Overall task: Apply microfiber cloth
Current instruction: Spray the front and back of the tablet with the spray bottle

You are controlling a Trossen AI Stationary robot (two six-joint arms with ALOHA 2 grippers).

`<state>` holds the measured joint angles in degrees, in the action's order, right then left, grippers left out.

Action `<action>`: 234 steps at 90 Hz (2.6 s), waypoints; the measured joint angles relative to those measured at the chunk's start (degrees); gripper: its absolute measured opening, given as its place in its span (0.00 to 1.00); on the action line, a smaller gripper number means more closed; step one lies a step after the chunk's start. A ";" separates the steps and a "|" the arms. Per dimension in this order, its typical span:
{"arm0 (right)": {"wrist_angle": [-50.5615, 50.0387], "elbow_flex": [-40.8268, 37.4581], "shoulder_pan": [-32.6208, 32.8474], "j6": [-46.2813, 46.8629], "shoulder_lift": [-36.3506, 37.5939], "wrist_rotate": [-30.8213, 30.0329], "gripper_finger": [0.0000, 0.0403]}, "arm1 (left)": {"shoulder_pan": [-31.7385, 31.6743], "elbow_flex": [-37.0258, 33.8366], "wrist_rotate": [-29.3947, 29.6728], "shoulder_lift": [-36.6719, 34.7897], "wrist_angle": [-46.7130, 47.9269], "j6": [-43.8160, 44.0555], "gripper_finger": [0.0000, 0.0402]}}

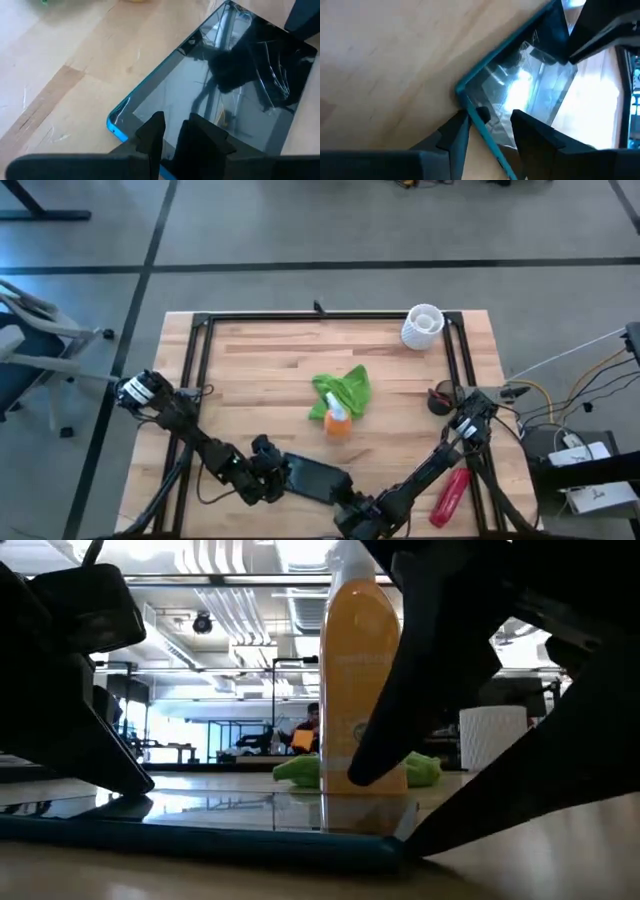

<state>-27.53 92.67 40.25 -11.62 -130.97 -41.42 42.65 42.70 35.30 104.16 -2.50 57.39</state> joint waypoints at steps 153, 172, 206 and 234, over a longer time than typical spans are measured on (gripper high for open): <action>-10.35 14.42 1.60 -13.97 -2.36 -9.30 0.30 | 0.04 -0.22 1.85 -4.66 -0.50 -11.72 0.20; -10.62 17.06 1.27 -14.48 -2.32 -10.67 0.26 | 0.07 -0.09 2.08 -4.77 -1.19 -11.92 0.20; -10.77 16.95 -0.25 -13.11 -2.32 -10.02 0.14 | 0.22 -0.09 2.61 -4.79 -2.24 -14.09 0.20; -10.52 17.34 -0.31 -13.64 -2.32 -9.67 0.04 | 0.76 -0.13 1.64 -7.54 -0.71 -23.79 0.20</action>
<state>-38.05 110.02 39.94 -25.26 -133.29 -51.08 43.41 42.57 36.93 96.63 -3.22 33.60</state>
